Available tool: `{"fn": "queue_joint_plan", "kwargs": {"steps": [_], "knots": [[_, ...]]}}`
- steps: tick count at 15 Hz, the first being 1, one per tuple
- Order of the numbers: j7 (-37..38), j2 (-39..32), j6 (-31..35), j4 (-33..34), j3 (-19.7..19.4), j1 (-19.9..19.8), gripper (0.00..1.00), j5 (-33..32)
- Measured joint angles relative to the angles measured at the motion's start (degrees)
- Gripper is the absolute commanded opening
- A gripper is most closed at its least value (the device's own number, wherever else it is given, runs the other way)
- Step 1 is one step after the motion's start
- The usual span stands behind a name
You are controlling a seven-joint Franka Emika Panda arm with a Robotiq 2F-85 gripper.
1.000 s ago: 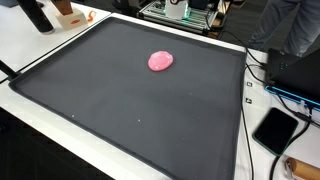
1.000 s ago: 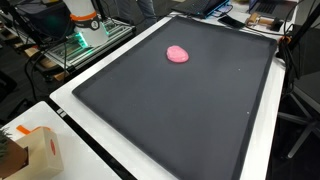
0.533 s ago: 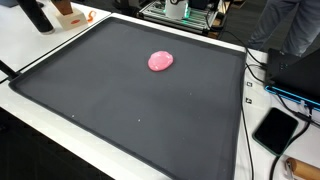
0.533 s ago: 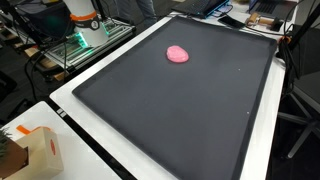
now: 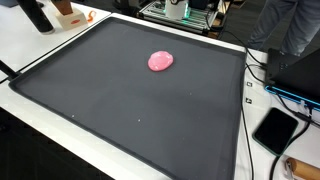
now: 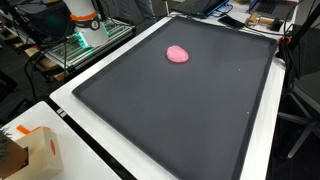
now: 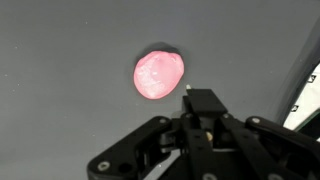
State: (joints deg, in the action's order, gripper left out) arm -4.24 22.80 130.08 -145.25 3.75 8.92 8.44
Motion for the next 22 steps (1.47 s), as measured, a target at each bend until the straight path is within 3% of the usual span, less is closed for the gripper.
{"fn": "queue_joint_plan", "kwargs": {"steps": [5, 14, 22], "knots": [[-6.2, -4.9, 3.6, 0.4, -5.0, -1.3, 0.03, 2.2], [-28.8, -10.1, 7.5, -1.1, -13.9, -2.2, 0.03, 21.0], [-46.7, -14.8, 7.8, -3.0, -15.2, -5.1, 0.03, 37.4]]}}
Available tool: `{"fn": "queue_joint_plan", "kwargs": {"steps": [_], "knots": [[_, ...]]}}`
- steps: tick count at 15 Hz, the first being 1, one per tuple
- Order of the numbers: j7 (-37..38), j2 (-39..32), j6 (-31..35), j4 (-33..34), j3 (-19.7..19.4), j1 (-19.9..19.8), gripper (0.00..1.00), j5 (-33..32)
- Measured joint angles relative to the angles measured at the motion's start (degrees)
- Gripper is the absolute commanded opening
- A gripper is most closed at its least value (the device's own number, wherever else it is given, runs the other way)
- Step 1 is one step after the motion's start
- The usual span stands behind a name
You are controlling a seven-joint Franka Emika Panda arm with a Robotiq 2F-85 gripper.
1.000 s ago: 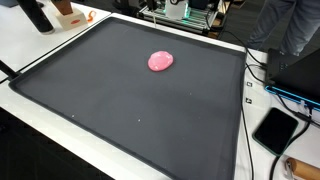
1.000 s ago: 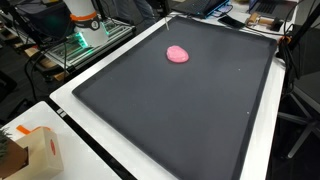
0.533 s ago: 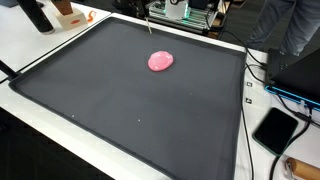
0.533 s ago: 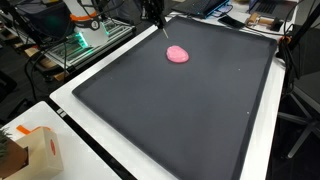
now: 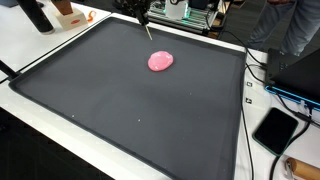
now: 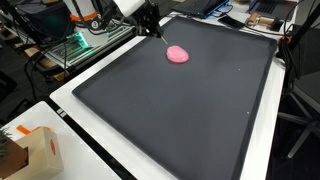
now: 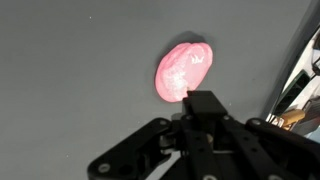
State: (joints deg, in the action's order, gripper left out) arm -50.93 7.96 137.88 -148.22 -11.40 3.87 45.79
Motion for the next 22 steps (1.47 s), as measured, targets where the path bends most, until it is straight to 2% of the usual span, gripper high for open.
{"fn": "queue_joint_plan", "kwargs": {"steps": [6, 13, 22], "knots": [[-4.4, -4.2, 0.0, -0.2, 1.1, -2.6, 0.03, 4.5], [-4.4, -7.8, 0.0, 2.0, 3.0, -4.4, 0.03, 4.7], [-1.4, -11.6, 0.0, 9.5, 5.5, -4.9, 0.03, 2.8]]}}
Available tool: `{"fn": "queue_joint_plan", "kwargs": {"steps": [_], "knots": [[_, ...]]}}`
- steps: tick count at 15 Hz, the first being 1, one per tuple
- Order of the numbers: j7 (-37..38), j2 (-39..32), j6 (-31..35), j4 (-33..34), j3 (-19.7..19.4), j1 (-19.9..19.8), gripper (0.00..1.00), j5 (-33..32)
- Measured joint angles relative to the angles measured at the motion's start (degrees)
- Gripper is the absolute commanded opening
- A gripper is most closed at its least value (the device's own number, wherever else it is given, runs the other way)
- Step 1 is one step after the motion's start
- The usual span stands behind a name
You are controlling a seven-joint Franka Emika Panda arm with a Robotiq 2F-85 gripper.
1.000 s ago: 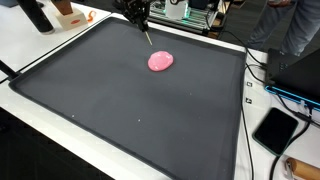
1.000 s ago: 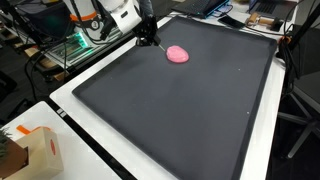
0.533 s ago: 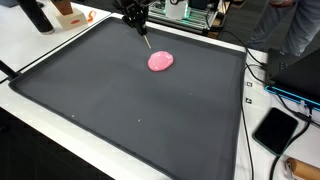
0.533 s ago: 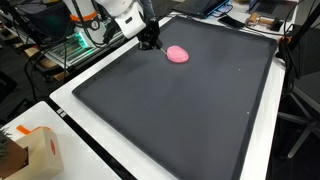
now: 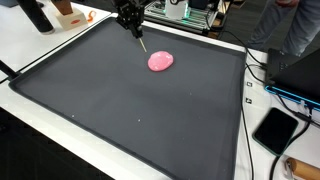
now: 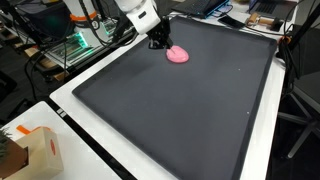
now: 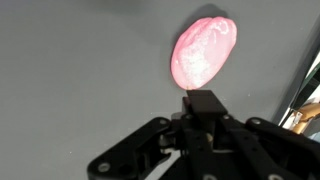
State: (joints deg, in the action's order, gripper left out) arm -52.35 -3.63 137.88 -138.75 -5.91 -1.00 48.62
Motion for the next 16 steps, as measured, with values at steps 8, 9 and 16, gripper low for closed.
{"fn": "queue_joint_plan", "kwargs": {"steps": [8, 9, 16], "knots": [[10.1, -4.3, -0.1, 8.6, 3.8, 0.2, 0.03, -11.1], [11.7, -4.7, -0.2, 9.6, 4.4, 0.3, 0.03, -13.1], [20.4, -6.5, -0.7, 13.3, 6.9, 1.6, 0.13, -23.0]]}}
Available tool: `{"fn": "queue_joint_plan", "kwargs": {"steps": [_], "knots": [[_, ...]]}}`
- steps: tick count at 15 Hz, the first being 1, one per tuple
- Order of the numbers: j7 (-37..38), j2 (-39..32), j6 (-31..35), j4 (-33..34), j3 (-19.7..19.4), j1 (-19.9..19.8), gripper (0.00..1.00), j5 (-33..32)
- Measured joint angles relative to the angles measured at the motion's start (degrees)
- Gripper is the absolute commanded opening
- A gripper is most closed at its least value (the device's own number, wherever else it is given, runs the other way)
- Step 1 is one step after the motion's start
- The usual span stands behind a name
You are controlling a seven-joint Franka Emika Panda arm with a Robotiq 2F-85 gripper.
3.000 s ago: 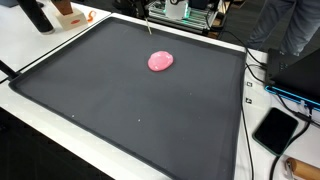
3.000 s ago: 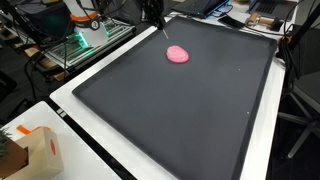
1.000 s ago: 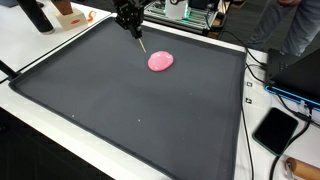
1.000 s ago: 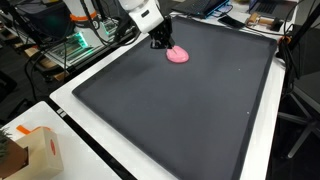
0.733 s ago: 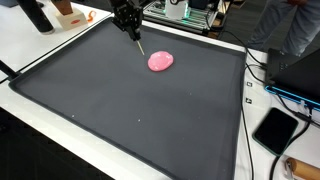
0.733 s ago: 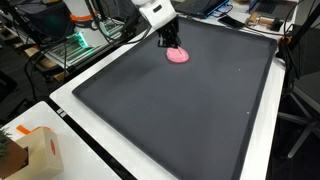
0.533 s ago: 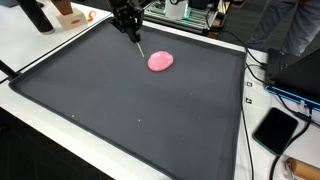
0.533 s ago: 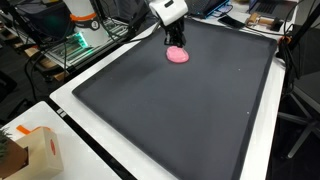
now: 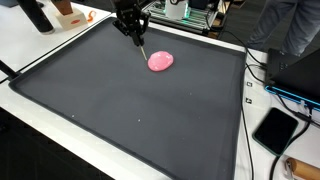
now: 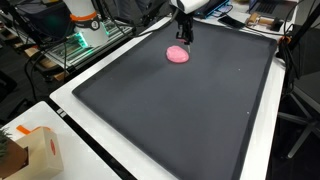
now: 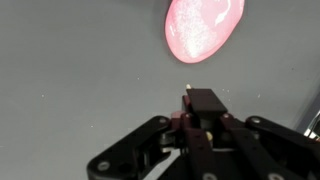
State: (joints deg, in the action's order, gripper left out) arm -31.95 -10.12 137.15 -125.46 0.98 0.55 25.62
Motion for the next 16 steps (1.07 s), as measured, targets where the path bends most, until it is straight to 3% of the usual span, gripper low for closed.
{"fn": "queue_joint_plan", "kwargs": {"steps": [2, 3, 7, 11, 16], "knots": [[0.0, -0.1, 0.0, 0.0, 0.0, 0.0, 0.13, 0.0], [0.0, -0.1, 0.0, 0.0, 0.0, 0.0, 0.03, 0.0], [0.0, -0.1, 0.0, 0.6, 0.7, -0.3, 0.03, -1.2], [1.5, -1.1, -1.1, 3.9, 2.9, 0.6, 0.03, -8.1], [3.4, -5.2, -9.2, 10.2, 5.6, 3.2, 0.03, -17.7]]}}
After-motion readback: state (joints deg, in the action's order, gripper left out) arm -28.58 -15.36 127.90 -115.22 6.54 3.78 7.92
